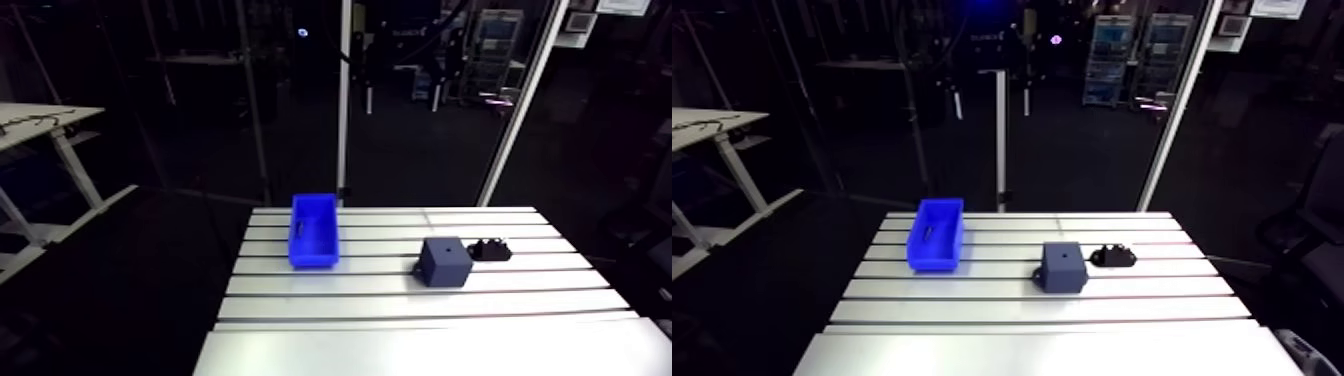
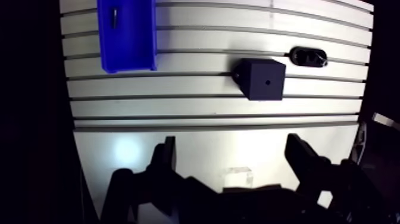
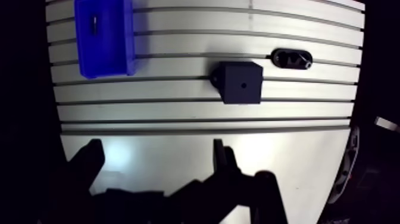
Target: Pick up the M10 bolt and insert it into the hole until fully seated.
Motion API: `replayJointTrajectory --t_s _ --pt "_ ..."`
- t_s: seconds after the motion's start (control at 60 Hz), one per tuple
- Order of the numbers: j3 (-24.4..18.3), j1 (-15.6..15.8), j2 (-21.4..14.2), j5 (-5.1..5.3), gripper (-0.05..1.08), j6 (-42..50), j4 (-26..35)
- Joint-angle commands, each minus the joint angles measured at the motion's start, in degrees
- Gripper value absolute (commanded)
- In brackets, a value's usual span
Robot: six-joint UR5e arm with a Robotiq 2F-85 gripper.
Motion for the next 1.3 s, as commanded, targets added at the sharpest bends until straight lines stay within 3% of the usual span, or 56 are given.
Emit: replayJointTrajectory --t_s 0.017,0.267,0.45,0.483,0.517,0.667,0.717,0.75,0.767,0.8,0.817,0.833,0.85,0.867,0.917,1.167,1.3 --pt "-0.2 -0.4 0.0 -0.14 0.01 -0.9 -0.2" --pt "1.6 -2.3 -0.3 -0.30 0.01 -3.1 -5.0" --pt "4.6 -8.6 -0.4 -0.14 0.01 -8.3 -10.1" --pt "5.9 -11.4 -0.4 0.20 0.01 -9.7 -13.9" --pt "6.6 -12.4 -0.4 0.59 0.01 -10.4 -15.7" --pt "7.7 -14.1 0.0 1.44 0.01 -13.0 -18.3" --pt "8.1 -15.1 0.4 2.16 0.01 -14.6 -18.4" --pt "8.5 -17.6 0.4 3.59 0.01 -17.3 -18.4" --pt "8.5 -17.6 0.4 3.59 0.01 -17.3 -18.4" --pt "9.0 -20.1 0.4 5.35 0.01 -19.8 -18.4" --pt "9.0 -20.1 0.4 5.35 0.01 -19.8 -18.4" --pt "9.1 -21.3 0.4 6.22 0.01 -20.7 -18.6" --pt "9.1 -21.3 0.4 6.22 0.01 -20.7 -18.6" --pt "9.2 -22.4 0.6 7.03 0.01 -21.6 -18.9" --pt "9.7 -23.8 1.1 7.83 0.01 -23.0 -20.0" --pt "11.5 -25.1 3.3 7.78 0.01 -24.6 -23.0" --pt "14.3 -26.6 3.9 7.94 0.01 -26.8 -28.8"
